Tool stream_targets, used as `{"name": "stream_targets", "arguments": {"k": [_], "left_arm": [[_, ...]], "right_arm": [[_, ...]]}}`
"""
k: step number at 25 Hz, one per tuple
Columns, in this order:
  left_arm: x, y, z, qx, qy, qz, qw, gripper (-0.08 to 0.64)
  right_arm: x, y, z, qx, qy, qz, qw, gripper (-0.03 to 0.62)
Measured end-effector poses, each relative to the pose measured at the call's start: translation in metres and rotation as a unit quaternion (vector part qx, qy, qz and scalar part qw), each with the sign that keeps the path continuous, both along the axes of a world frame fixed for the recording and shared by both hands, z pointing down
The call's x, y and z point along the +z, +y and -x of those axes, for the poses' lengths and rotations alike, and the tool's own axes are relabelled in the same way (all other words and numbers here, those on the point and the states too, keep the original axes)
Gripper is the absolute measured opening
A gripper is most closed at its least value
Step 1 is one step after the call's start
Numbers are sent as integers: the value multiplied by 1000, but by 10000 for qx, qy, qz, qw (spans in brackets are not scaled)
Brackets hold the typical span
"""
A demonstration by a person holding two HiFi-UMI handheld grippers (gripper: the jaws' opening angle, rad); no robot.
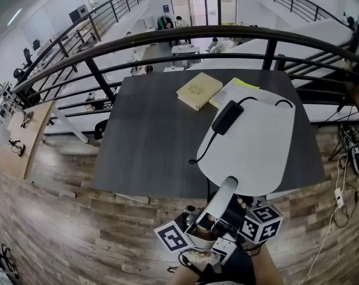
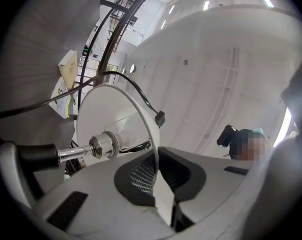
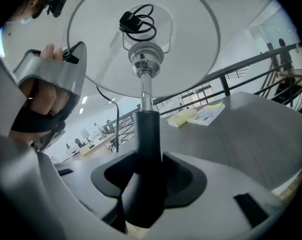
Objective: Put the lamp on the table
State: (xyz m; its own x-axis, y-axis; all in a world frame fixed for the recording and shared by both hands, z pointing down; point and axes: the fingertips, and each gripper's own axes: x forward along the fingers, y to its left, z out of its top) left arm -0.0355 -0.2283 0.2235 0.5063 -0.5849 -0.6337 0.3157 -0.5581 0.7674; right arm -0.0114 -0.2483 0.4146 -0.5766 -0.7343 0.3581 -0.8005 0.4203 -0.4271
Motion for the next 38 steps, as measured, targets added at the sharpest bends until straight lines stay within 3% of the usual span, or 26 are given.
{"name": "stream_targets", "arguments": {"k": [17, 38], "left_arm": [[12, -134, -79, 139, -33, 154, 9998, 18], [53, -207, -128, 867, -219, 266, 9956, 29]], "right_arm": [[11, -132, -82, 182, 18, 101, 9998, 192], [46, -214, -142, 992, 266, -57, 9947, 192]]}}
